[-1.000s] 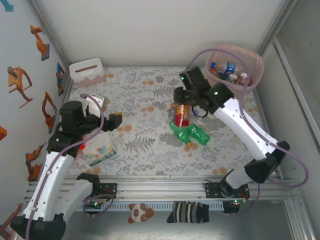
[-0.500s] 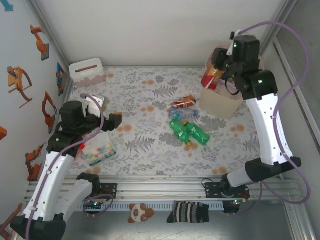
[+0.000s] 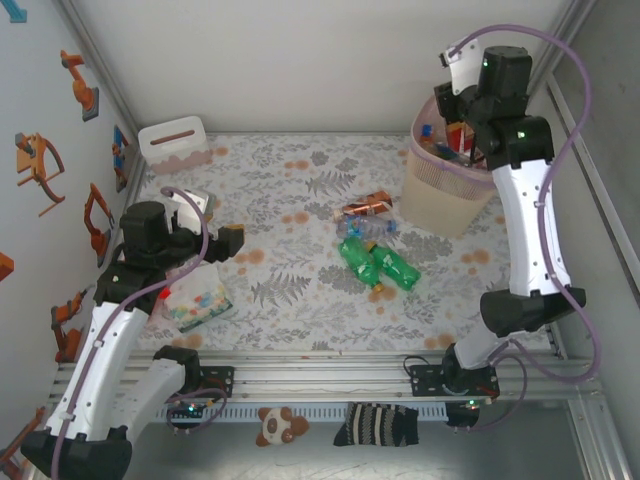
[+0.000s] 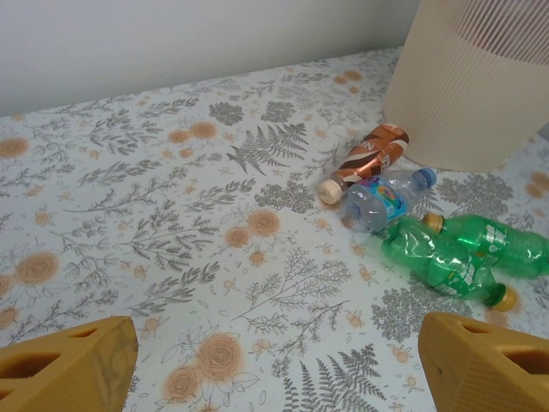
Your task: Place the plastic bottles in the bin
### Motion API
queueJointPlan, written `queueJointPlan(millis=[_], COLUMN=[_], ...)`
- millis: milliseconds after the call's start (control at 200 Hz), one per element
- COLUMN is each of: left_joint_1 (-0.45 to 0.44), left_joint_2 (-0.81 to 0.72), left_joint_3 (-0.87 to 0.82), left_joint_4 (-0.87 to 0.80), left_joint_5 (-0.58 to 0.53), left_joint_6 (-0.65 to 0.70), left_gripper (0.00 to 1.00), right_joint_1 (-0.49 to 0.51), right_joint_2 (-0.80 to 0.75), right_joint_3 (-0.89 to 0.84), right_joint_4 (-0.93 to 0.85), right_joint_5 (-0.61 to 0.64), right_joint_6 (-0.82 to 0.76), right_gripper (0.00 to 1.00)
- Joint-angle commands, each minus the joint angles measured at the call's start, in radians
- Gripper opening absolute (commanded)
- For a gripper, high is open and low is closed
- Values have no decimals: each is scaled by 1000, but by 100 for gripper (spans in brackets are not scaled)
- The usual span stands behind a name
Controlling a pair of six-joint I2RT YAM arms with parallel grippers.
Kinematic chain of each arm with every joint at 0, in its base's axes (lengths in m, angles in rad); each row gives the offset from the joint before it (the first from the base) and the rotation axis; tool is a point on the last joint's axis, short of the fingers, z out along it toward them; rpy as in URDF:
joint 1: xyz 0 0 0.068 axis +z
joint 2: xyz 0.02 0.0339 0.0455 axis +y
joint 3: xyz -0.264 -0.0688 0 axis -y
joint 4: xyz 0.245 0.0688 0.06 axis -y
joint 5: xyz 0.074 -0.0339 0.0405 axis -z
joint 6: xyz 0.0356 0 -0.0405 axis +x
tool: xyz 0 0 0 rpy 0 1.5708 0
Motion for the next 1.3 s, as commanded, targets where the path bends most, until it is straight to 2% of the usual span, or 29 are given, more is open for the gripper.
queueJointPlan(millis=[0,175,426,596,716,846,1001,1187,1297], left_joint_1=[5,5,5,5,6,5,5,5,5], left_joint_2=[0,-3,9,6,-1,-2,-4,-6,-7], left_joint_3=[-9,-11,-9,-9,-12,-12,-13,-12,-12], left_joint_4=[8,6,8,7,11,12,12,12,12], left_joint_5=[-3,-10,-11,-13,-14,-20,-16,-18,-19], left_joint_6=[19,21,22,21,21,21,22,23,23], left_gripper=[85,85,85,85,85,85,85,85,85], right_joint_1=[-33,-54,-66,-66,-70,-74,-74,-74,-74], right_joint_2=[24,84,132,135,126,110,86,57,62], right_joint_3=[10,6,-24,-107,-159,-180,-160,-122,-84], right_joint_4=[-4,-33,-99,-115,-111,-111,-115,-105,-106], right_joint_5=[-59,-40,-73,-33,-31,-32,-63,-101,-117], right_joint_6=[-236,-351,-395,-436,-434,-421,-390,-304,-170], right_gripper=[23,21,21,25,33,47,57,57,55])
